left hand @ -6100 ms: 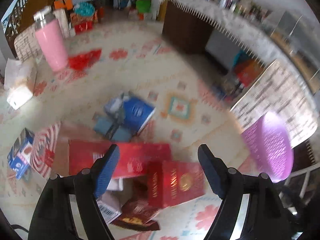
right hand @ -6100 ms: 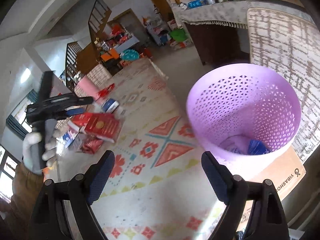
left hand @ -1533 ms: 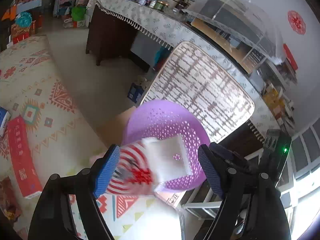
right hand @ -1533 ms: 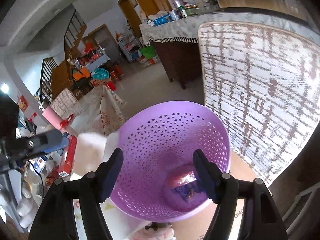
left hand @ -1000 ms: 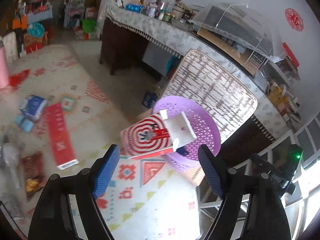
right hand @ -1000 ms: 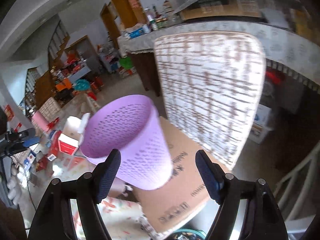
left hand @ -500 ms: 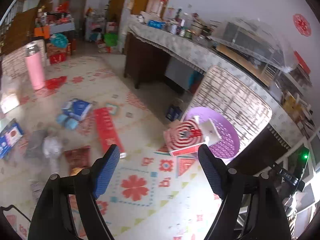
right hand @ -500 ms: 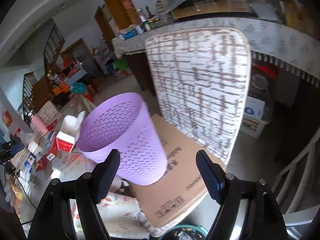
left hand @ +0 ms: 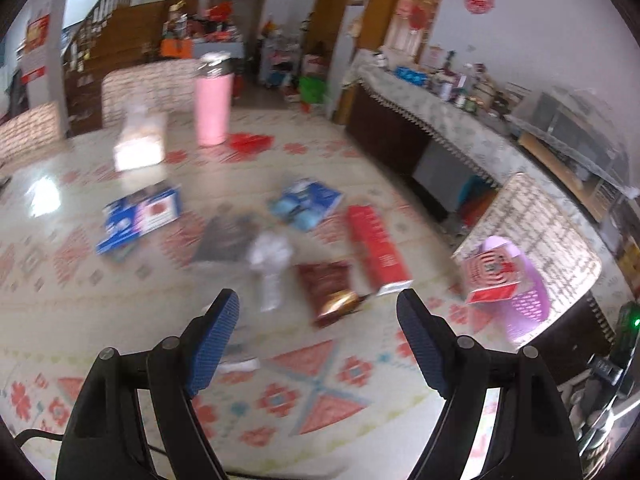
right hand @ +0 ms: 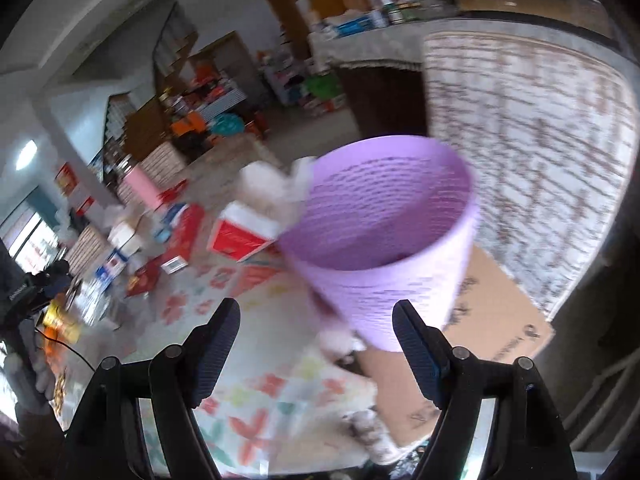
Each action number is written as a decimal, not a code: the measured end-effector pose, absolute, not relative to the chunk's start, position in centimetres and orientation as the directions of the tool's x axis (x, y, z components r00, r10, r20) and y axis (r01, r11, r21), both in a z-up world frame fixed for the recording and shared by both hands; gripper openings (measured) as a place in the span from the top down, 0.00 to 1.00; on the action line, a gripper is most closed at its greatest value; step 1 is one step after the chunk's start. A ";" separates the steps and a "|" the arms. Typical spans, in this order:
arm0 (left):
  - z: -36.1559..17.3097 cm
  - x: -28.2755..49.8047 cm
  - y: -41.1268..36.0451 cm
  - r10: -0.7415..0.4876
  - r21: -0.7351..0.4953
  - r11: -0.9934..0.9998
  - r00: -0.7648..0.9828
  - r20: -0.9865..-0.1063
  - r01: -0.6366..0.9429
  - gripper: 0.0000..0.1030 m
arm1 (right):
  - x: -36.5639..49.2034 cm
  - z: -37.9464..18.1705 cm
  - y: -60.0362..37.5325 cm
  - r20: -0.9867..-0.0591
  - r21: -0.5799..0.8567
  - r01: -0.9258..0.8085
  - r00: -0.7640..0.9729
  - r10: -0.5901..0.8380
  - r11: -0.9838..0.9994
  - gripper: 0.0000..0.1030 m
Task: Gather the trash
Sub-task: 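Grasp the white medicine box with the left gripper while the right grasps the red toothpaste box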
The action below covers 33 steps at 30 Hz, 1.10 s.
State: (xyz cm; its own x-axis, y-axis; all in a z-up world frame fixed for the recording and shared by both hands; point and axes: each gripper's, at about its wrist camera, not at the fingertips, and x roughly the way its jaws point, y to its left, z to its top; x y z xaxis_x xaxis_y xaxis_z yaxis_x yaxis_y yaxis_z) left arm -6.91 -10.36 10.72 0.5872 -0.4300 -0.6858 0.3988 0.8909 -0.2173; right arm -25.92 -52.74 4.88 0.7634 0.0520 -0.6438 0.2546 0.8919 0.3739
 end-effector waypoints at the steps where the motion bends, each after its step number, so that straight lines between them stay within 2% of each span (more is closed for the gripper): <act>1: 10.4 -6.8 -9.6 -0.424 -0.221 0.895 0.586 -0.690 0.387 0.22 | -25.0 5.3 -52.0 -0.641 0.359 0.243 0.766 0.048 0.901 0.19; 7: 8.5 -6.3 -5.6 -0.418 -0.265 0.905 0.578 -0.701 0.334 0.22 | -18.5 8.1 -50.4 -0.628 0.273 0.199 0.778 0.018 0.941 0.19; 12: 7.7 -6.1 -3.7 -0.424 -0.295 0.904 0.570 -0.704 0.309 0.22 | -11.1 6.8 -49.8 -0.710 0.208 0.217 0.705 -0.006 0.954 0.20; 13: 7.7 -6.2 -3.4 -0.423 -0.296 0.905 0.570 -0.704 0.306 0.22 | -9.8 6.1 -49.7 -0.729 0.214 0.212 0.684 0.011 0.954 0.33; 14: 7.7 -6.2 -3.2 -0.421 -0.295 0.906 0.570 -0.706 0.303 0.22 | -9.1 5.6 -49.6 -0.743 0.224 0.201 0.669 0.034 0.953 0.67; 15: 7.6 -6.2 -2.9 -0.417 -0.293 0.908 0.570 -0.708 0.300 0.22 | -8.7 5.5 -49.5 -0.733 0.265 0.176 0.675 0.079 0.948 0.70; 16: 7.5 -6.1 -2.8 -0.412 -0.289 0.910 0.572 -0.710 0.297 0.22 | -8.6 5.8 -49.3 -0.724 0.281 0.171 0.684 0.092 0.944 0.85; 17: 7.5 -6.0 -2.6 -0.406 -0.284 0.913 0.573 -0.712 0.294 0.22 | -8.8 6.2 -48.9 -0.715 0.280 0.162 0.693 0.093 0.946 0.92; 19: 7.2 -5.7 -2.4 -0.396 -0.277 0.917 0.572 -0.718 0.287 0.22 | -9.6 7.4 -48.3 -0.689 0.264 0.148 0.720 0.079 0.953 0.97; 24: 6.2 -4.8 -2.6 -0.399 -0.284 0.916 0.554 -0.731 0.285 0.22 | -12.5 11.4 -49.4 -0.621 0.215 0.200 0.783 -0.025 0.956 0.98; 28: 5.5 -4.3 -3.3 -0.401 -0.287 0.914 0.538 -0.741 0.286 0.22 | -13.7 12.9 -52.0 -0.607 0.078 0.351 0.759 -0.234 0.933 0.97; 29: 5.3 -4.2 -3.5 -0.402 -0.290 0.914 0.535 -0.743 0.283 0.22 | -13.3 12.6 -52.8 -0.628 0.065 0.374 0.736 -0.253 0.925 0.89; 30: 5.2 -4.0 -3.7 -0.402 -0.292 0.914 0.531 -0.746 0.281 0.22 | -12.7 11.6 -53.9 -0.679 0.055 0.403 0.685 -0.262 0.913 0.77; 31: 5.1 -3.9 -3.9 -0.401 -0.291 0.914 0.530 -0.747 0.282 0.22 | -12.5 11.0 -54.5 -0.708 0.060 0.423 0.656 -0.260 0.904 0.44; 32: 5.0 -3.8 -4.2 -0.396 -0.284 0.916 0.529 -0.750 0.284 0.22 | -12.6 10.4 -54.9 -0.723 0.079 0.437 0.644 -0.251 0.896 0.33; 33: 4.8 -3.6 -4.7 -0.386 -0.269 0.920 0.529 -0.756 0.286 0.22 | -12.8 10.0 -54.9 -0.723 0.094 0.434 0.649 -0.238 0.896 0.33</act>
State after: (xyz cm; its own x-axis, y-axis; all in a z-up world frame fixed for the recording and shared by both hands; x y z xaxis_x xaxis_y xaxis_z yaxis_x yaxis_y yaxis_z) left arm -3.59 -4.69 4.84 0.5289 -0.3856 -0.7561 0.2863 0.9197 -0.2688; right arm -12.79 -54.90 10.05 0.6486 -0.2381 -0.7229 0.4338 0.8961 0.0940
